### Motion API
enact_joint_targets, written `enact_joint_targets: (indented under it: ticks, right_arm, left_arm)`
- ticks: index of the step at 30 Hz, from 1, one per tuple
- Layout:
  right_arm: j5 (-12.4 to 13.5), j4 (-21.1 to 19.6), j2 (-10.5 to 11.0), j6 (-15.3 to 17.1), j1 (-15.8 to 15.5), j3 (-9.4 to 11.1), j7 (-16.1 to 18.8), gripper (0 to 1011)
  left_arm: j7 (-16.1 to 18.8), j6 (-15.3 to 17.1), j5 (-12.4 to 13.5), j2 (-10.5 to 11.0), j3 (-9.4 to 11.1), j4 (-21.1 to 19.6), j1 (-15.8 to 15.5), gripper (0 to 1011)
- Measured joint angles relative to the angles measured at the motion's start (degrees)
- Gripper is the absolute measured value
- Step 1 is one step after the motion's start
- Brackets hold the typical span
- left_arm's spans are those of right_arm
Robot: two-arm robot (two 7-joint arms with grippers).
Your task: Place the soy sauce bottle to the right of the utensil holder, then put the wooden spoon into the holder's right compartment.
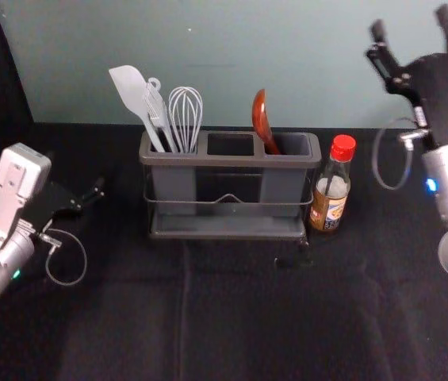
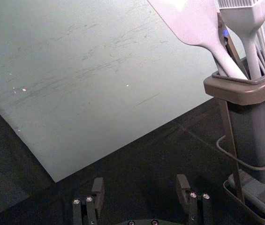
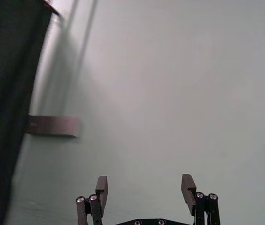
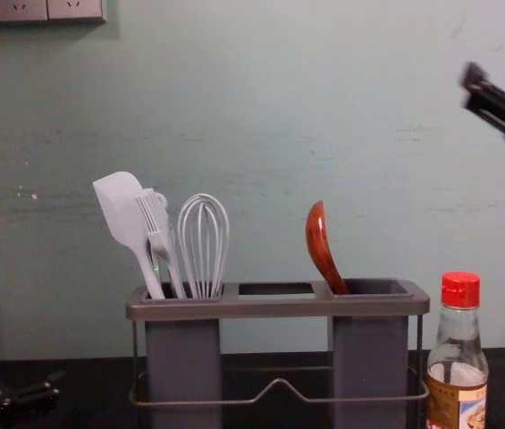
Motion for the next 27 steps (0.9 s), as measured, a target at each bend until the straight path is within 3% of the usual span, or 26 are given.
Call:
enact_joint_targets:
  ticks: [3,6,10,12,16,27]
  right_arm:
    - [-2.03,0.00,0.15,-0.02,-0.72,1.57,-1.79,1002]
    - [-5.99,0.01,0.52,0.93,-1.72,3.18,-4.30,1002]
    - [-9.32,0.12,1.26,3.90,-2.97,4.32,-5.79,1002]
    - [-11.63,-0.31,1.99,8.11,-3.98,4.56,-6.59,1002]
    - [-13.69,-1.44,3.18,15.06,-5.28,4.13,-6.84,1002]
    - [-16.60,-2.62,5.74,28.55,-7.25,1.43,-6.81,1003]
  left_arm:
    - [0.00,0.00,0.00,0.00,0.00,0.00,0.00,1005]
    - [0.00,0.00,0.00,0.00,0.00,0.00,0.00,1005]
    - [0.00,0.00,0.00,0.00,0.00,0.00,0.00,1005]
    - [0.00,0.00,0.00,0.00,0.00,0.00,0.00,1005]
    - [0.00,0.00,0.00,0.00,0.00,0.00,0.00,1005]
    - [0.00,0.00,0.00,0.00,0.00,0.00,0.00,1005]
